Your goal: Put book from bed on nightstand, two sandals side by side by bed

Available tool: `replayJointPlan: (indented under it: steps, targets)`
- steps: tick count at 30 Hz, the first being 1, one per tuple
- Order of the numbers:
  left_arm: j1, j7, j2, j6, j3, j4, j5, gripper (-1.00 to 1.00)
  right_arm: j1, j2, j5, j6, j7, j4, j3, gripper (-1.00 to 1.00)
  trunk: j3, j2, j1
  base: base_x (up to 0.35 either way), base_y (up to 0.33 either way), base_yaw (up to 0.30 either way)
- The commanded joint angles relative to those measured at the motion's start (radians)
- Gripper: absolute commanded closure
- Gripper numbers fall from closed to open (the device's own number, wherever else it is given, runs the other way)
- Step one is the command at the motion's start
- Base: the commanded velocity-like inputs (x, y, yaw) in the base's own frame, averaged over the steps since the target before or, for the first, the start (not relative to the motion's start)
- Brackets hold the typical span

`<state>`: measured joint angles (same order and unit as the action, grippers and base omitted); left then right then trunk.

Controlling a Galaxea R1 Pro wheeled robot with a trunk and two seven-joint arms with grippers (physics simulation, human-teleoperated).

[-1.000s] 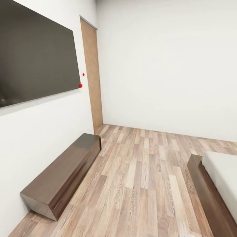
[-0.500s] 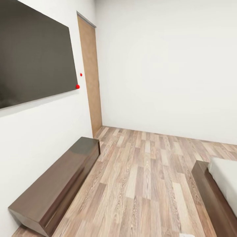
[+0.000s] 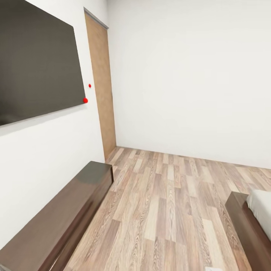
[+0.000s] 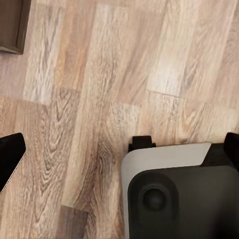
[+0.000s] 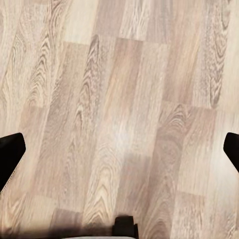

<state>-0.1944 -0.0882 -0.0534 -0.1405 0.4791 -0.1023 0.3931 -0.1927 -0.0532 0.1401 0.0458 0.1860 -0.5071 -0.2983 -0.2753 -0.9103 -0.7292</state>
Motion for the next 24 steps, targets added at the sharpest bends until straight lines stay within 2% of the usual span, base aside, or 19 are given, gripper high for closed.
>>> replayJointPlan:
  steps: [1, 24]
  targets:
    - [0.000, -0.004, 0.000, -0.002, 0.009, -0.001, 0.007, -1.00, -0.001, 0.001, 0.010, 0.005, 0.009, -0.002, -0.008, -1.00, -0.001, -0.001, -0.001, 0.341, 0.000, 0.000]
    - [0.000, -0.004, 0.000, -0.003, 0.009, -0.001, 0.006, -1.00, -0.001, 0.001, 0.013, 0.005, 0.009, -0.002, -0.008, -1.00, -0.001, -0.001, -0.001, 0.341, -0.006, 0.000]
